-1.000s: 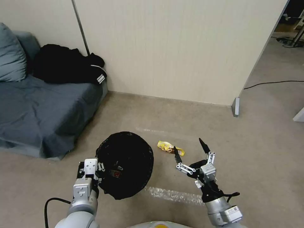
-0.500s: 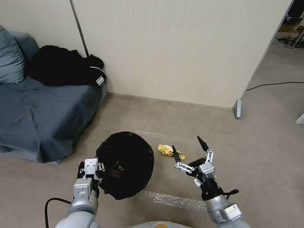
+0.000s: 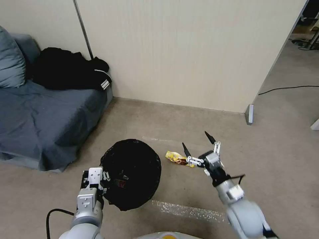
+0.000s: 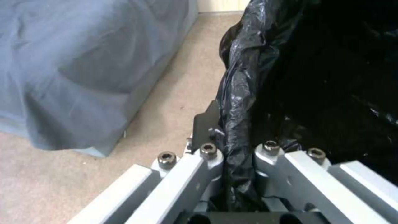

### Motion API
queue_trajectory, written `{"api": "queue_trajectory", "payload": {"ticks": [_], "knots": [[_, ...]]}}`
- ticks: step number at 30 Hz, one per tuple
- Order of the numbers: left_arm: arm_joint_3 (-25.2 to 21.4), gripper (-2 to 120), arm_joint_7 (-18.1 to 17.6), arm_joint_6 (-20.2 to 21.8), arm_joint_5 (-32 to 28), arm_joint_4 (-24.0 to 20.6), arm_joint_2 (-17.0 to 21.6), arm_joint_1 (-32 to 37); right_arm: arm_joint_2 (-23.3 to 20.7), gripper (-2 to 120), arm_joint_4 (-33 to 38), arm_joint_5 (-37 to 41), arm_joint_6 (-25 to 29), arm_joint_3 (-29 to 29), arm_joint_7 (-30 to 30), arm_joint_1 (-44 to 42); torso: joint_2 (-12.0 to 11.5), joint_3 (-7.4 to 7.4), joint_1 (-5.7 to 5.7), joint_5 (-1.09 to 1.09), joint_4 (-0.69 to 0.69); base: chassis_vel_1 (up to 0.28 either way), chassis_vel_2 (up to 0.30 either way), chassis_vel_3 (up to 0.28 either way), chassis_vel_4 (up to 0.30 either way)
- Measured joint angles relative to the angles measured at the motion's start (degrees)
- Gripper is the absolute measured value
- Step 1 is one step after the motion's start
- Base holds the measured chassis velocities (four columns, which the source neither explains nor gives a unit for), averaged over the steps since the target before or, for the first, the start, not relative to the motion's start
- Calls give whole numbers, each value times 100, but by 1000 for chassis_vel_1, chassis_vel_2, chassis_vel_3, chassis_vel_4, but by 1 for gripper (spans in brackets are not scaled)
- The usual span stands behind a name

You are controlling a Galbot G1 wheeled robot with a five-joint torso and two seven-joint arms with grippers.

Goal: Pick up the trash bin, then pick up the garbage from the floor and place it into the trash bin.

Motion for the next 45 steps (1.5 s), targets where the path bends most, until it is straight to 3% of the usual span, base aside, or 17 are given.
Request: {"api": "queue_trajectory", "payload": {"ticks": [3,6,9,11,16,29,45], "knots": [[-33,1,-1,9,14,1,-18,14,-212,100,-597,-144,6,-139,-118,586,0,0,0,1,-1,0,0,0,0],[-49,1,-4,19,87,71,-76,20,-424,100,-1746,-409,160,-394,-439,1569,0,0,0,-1,0,0,0,0,0],[-49,1,-6,20,111,91,-95,26,-430,100,-2028,-427,201,-477,-522,1783,0,0,0,-1,0,0,0,0,0],[-44,1,-6,20,167,146,-140,46,-315,100,-2855,-406,264,-815,-733,2383,0,0,0,0,-1,0,0,0,0],[-51,1,-8,19,199,180,-157,48,-57,100,-3696,-533,210,-1180,-1009,2933,0,0,0,-2,1,0,0,0,0],[7,1,-30,-13,298,235,-193,65,381,100,-4805,-1365,449,-1319,-1110,3175,0,0,0,-1,0,0,0,0,0],[8,1,-80,-116,353,221,-214,166,913,100,-5771,-1309,487,-1098,-1520,3213,1,0,0,-1,0,0,0,0,0]]}}
